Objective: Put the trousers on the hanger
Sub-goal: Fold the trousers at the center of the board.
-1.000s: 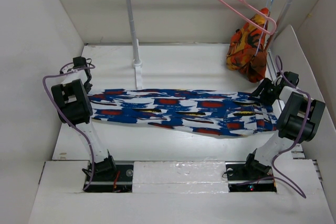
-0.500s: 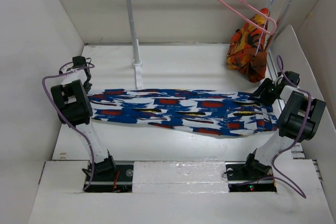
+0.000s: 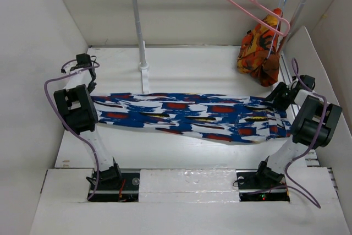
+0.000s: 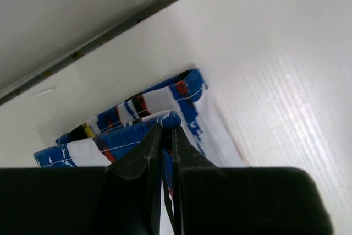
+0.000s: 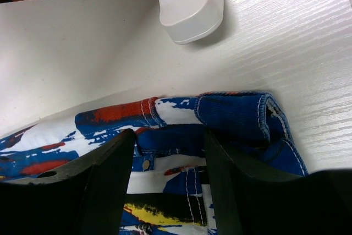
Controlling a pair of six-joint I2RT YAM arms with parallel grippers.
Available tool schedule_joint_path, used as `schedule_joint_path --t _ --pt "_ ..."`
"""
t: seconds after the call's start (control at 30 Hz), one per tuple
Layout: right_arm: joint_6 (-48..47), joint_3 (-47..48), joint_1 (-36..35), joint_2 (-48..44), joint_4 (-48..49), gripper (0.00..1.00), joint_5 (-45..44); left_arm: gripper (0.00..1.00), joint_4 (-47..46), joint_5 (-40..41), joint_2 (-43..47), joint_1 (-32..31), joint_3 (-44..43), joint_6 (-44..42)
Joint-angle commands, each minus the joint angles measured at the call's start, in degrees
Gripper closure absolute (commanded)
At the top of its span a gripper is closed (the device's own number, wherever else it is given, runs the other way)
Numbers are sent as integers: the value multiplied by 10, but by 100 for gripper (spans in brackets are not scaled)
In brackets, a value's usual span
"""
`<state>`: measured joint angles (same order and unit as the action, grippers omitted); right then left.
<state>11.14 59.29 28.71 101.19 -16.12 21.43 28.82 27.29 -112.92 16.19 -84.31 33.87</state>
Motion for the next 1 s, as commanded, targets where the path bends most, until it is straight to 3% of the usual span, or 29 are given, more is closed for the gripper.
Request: schedule_joint_path --t 0.0,0.27,0.43,0.5,0.57,0.6,0.73,0.83,0.97 --pt "-27 17 23 2 -1 41 -66 100 -14 32 -23 2 -66 -8" --pt "-28 22 23 -11 2 40 -59 100 4 36 -108 7 -150 -10" --pt "-32 37 23 -32 -3 38 -34 100 -25 24 -113 7 -142 -19" --pt "-33 40 17 -55 -8 36 -22 87 -28 -2 -110 7 -131 -21" --pt "-38 36 17 -76 -13 36 -14 64 -18 -8 -107 7 -124 -5" --pt "-42 36 17 -96 -29 35 -8 53 -21 -23 -93 12 -119 -3" --pt "-51 -11 12 -192 -47 35 -5 42 -77 -69 14 12 -50 22" --pt "-34 -72 24 -285 -62 35 -43 42 -124 -114 113 -30 19 34" --pt "12 -169 78 -373 -75 35 -86 49 -189 -166 243 -167 163 42"
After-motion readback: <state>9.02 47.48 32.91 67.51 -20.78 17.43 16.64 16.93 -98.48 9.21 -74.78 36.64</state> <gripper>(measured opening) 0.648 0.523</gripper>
